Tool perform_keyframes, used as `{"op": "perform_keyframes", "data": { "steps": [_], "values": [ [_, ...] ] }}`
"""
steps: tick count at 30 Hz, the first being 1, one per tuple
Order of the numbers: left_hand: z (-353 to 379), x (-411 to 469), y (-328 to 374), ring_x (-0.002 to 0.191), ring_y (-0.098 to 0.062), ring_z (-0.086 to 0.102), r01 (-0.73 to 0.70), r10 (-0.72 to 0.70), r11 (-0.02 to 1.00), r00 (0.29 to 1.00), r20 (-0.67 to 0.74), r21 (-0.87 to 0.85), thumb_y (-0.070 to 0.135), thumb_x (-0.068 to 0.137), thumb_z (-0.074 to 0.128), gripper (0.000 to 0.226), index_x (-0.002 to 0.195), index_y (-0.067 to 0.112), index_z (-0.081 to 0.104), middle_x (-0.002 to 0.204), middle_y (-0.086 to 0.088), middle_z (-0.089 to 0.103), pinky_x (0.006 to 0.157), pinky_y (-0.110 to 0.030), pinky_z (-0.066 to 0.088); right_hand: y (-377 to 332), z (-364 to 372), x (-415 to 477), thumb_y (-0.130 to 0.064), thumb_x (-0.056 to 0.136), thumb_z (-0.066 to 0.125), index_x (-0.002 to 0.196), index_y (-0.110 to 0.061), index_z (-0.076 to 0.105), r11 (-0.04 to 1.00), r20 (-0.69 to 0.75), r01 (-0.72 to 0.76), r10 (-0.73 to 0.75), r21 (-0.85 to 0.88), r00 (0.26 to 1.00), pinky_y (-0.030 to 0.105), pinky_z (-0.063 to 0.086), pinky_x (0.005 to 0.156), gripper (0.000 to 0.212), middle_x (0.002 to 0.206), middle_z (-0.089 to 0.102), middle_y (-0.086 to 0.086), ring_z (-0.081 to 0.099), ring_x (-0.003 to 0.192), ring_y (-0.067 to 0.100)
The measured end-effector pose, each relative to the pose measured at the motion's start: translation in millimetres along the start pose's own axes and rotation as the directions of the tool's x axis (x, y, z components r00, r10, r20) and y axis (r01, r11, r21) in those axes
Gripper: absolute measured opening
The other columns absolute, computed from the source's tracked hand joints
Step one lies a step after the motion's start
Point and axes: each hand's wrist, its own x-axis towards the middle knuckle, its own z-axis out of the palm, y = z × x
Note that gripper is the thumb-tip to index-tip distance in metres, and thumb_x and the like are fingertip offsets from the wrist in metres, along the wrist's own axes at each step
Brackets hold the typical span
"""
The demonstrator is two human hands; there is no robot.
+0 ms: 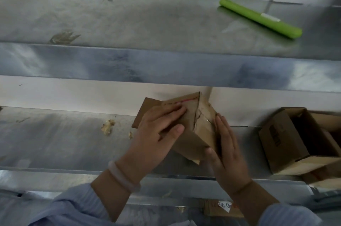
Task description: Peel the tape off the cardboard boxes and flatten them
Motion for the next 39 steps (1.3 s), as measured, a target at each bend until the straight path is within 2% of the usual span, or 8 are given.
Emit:
{"op": "perform_keyframes", "data": {
  "steps": [6,11,13,17,21,25,31,39],
  "values": [
    [1.9,22.1,14.1,0.133,-0.003,0.031,0.144,-0.177,0.974,0.966,0.191,0.173,0.077,0.072,0.049,0.083,0.144,0.038,0.036,0.142,0.024,0.035,0.111,-0.039,0.035,14.1,-6.6,-17.7,-0.066,0.093,0.034,0.152,-0.037,0.016,0.979,0.052,-0.13,0.123,0.155,0.991,0.008,0.023,0.11,0.068,0.158,0.019,-0.008,0.023,0.144,0.008],
    [20.9,32.6,25.7,0.136,-0.005,0.028,0.035,-0.16,0.921,0.942,0.294,0.388,0.09,0.068,0.031,0.094,0.144,0.035,0.04,0.149,0.017,0.033,0.114,-0.04,0.027,15.4,-27.5,-11.6,-0.077,0.085,0.041,0.14,-0.056,0.03,0.901,0.032,-0.274,0.28,0.335,0.959,0.035,0.039,0.11,0.061,0.145,0.04,-0.012,0.04,0.134,0.006],
    [28.0,36.1,30.0,0.132,-0.008,0.035,-0.045,-0.116,0.877,0.946,0.301,0.479,0.091,0.068,0.031,0.091,0.14,0.037,0.043,0.145,0.018,0.038,0.109,-0.039,0.032,9.6,-39.0,-2.5,-0.076,0.081,0.049,0.141,-0.051,0.034,0.893,0.011,-0.304,0.318,0.333,0.948,0.032,0.04,0.107,0.066,0.142,0.042,-0.014,0.041,0.133,0.005],
    [40.8,40.3,32.7,0.12,-0.014,0.043,-0.136,-0.053,0.823,0.948,0.313,0.552,0.094,0.064,0.031,0.09,0.131,0.038,0.051,0.132,0.017,0.047,0.096,-0.039,0.036,-2.6,-65.3,15.2,-0.042,0.085,0.067,0.132,-0.047,0.044,0.92,0.069,-0.312,0.304,0.239,0.95,0.014,0.045,0.096,0.052,0.133,0.041,-0.028,0.042,0.128,-0.002],
    [50.1,36.3,23.4,0.116,-0.019,0.047,-0.147,-0.024,0.825,0.956,0.294,0.546,0.093,0.066,0.031,0.087,0.128,0.036,0.055,0.127,0.013,0.05,0.091,-0.04,0.04,2.2,-81.3,14.1,-0.019,0.09,0.067,0.133,-0.04,0.051,0.808,0.223,-0.481,0.428,0.341,0.876,0.023,0.048,0.101,0.051,0.131,0.052,-0.02,0.052,0.12,-0.005],
    [54.9,35.2,22.0,0.115,-0.021,0.048,-0.17,0.002,0.816,0.957,0.292,0.552,0.093,0.068,0.031,0.086,0.127,0.036,0.056,0.127,0.012,0.051,0.09,-0.041,0.041,1.1,-85.3,15.5,-0.007,0.087,0.069,0.122,-0.036,0.059,0.741,0.21,-0.524,0.482,0.421,0.851,0.022,0.053,0.091,0.047,0.119,0.062,-0.017,0.061,0.11,-0.001],
    [61.2,33.9,23.5,0.115,-0.021,0.049,-0.171,-0.001,0.812,0.956,0.295,0.558,0.091,0.069,0.035,0.083,0.125,0.034,0.058,0.129,0.012,0.052,0.091,-0.042,0.041,-5.9,-85.1,27.1,-0.012,0.08,0.069,0.099,-0.05,0.05,0.784,0.182,-0.582,0.553,0.218,0.813,0.019,0.057,0.069,0.047,0.105,0.059,-0.022,0.063,0.092,-0.003],
    [57.3,34.4,12.1,0.116,-0.022,0.049,-0.122,-0.013,0.826,0.972,0.234,0.551,0.089,0.072,0.032,0.081,0.124,0.034,0.06,0.128,0.01,0.055,0.092,-0.045,0.042,-13.2,-85.8,36.7,-0.02,0.088,0.066,0.109,-0.039,0.055,0.858,0.162,-0.5,0.48,0.118,0.862,0.0,0.046,0.07,0.031,0.102,0.061,-0.023,0.057,0.086,-0.017]
  ]
}}
